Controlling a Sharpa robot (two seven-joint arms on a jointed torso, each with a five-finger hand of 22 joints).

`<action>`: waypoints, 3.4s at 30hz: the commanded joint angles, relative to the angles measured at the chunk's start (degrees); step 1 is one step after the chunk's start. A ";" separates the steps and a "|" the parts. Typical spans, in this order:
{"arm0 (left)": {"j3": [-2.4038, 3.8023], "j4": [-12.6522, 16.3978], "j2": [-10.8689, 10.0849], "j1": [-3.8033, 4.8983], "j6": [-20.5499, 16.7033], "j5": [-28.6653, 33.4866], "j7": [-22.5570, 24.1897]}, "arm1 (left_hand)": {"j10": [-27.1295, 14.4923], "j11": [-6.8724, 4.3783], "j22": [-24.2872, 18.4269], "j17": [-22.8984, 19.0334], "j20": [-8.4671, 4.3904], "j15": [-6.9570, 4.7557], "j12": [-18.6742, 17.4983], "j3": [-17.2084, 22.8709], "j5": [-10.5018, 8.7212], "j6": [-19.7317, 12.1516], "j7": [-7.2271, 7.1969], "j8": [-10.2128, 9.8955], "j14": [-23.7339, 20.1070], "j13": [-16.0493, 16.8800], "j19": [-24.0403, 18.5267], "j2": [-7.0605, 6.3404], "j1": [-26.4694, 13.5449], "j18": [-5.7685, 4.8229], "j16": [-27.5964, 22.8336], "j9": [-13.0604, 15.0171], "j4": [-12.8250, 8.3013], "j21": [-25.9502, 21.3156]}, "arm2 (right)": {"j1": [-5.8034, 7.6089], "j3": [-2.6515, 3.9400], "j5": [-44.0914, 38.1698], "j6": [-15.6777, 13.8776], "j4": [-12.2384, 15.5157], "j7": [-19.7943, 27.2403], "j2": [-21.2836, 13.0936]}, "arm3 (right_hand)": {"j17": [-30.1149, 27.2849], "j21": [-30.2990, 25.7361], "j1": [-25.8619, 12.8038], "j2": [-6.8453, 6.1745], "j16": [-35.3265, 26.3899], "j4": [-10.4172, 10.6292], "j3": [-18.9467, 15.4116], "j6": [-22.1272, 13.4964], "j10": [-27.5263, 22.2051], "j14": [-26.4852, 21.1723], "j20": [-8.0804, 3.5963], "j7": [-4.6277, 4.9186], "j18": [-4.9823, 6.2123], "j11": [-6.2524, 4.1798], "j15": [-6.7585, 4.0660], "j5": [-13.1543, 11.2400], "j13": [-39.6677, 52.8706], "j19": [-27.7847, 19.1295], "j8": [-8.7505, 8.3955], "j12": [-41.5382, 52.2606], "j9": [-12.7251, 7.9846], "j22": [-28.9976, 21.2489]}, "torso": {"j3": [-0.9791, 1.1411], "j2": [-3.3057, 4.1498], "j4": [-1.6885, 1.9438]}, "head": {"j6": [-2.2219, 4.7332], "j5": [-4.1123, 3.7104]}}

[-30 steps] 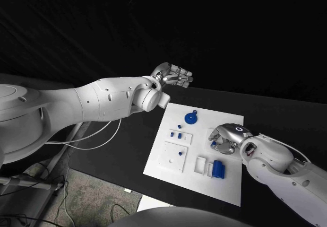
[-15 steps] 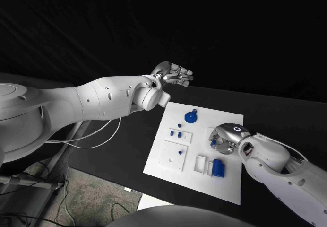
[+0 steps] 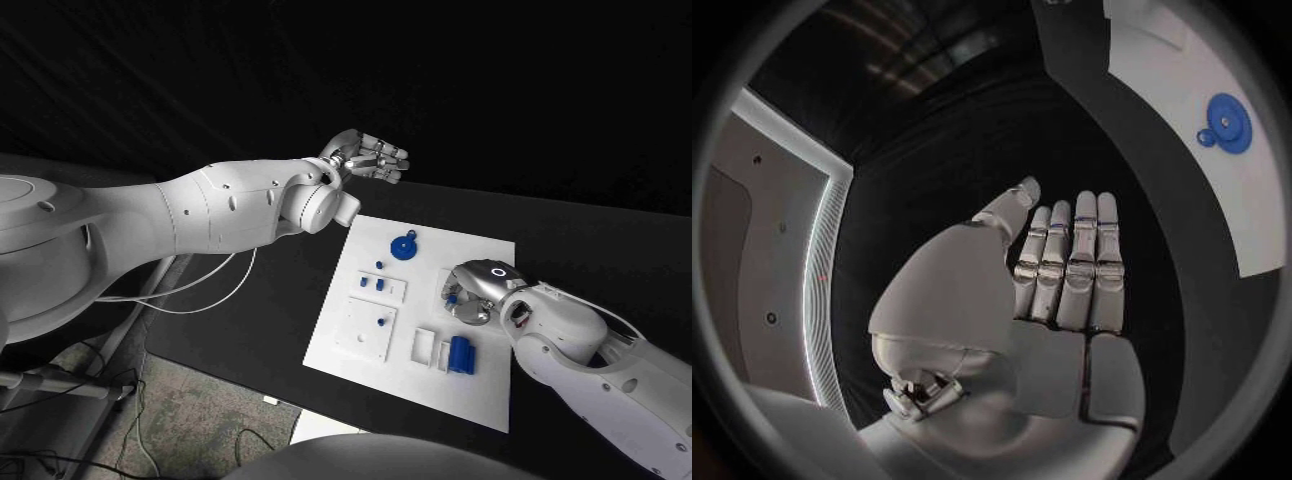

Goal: Assemble the parts on the task board

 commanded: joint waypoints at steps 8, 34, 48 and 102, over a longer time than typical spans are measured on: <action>0.04 0.02 0.09 0.07 1.01 0.15 0.06 | -0.45 0.04 -0.08 0.08 0.06 0.01 0.06 0.00 -0.12 0.17 0.10 -0.09 0.17 -0.04 -0.09 0.02 0.21 -0.18 -0.07 -0.04 0.30 -0.09 | -0.26 -0.04 -2.70 -5.63 0.45 -1.88 -0.07 | 0.56 1.26 2.05 0.47 -0.20 -0.66 2.49 1.74 2.83 0.09 -1.20 -0.50 -0.99 -0.82 -0.68 -0.79 0.19 0.89 0.05 0.34 0.07 2.42 | 0.03 -0.01 0.01 | -0.07 0.08; 0.03 -0.32 0.02 0.06 0.92 0.10 -0.11 | -0.50 0.04 0.06 0.16 -0.21 -0.13 0.06 -0.24 -0.15 0.11 0.12 -0.09 0.56 -0.03 0.92 -0.07 0.43 0.12 -0.09 -0.04 0.64 0.57 | -0.44 0.94 -0.17 -15.18 7.81 -1.57 -2.51 | 1.36 0.86 3.04 0.40 -0.91 -0.39 1.05 2.55 5.34 0.65 -1.83 -0.84 -1.41 -1.55 -1.30 -0.79 0.29 1.14 0.05 0.38 0.29 4.09 | 0.03 -0.02 -0.11 | 0.67 0.34; 0.04 -1.45 1.45 0.08 0.61 0.06 -0.01 | -0.49 0.04 1.40 0.15 -0.17 -0.12 0.07 -0.50 -0.16 0.14 0.12 -0.09 0.52 -0.03 0.38 0.01 0.72 0.20 -0.08 -0.04 0.72 0.87 | -0.46 0.53 1.17 -14.26 7.61 0.64 2.57 | 1.64 0.46 3.07 0.61 -1.20 -0.53 1.07 2.45 5.19 0.62 -1.86 -0.81 -1.41 -1.49 -1.31 -0.79 0.27 1.19 0.05 0.37 0.23 4.60 | -0.13 0.03 0.06 | 0.85 2.55; 0.06 -3.08 3.87 0.08 1.48 -0.15 0.11 | -0.50 0.05 2.83 0.12 -0.17 -0.11 0.06 -0.40 -0.28 0.11 0.16 -0.10 0.50 -0.03 -0.01 0.12 0.85 0.23 -0.09 -0.04 0.52 0.95 | -3.11 -9.69 0.08 -11.42 -0.50 4.82 11.94 | 2.13 -0.88 2.85 0.93 -1.86 -0.88 1.37 2.22 5.02 0.72 -2.06 -0.78 -1.29 -1.44 -1.53 -0.78 0.27 1.72 0.06 0.37 0.25 5.42 | 0.05 0.01 0.00 | -1.20 7.31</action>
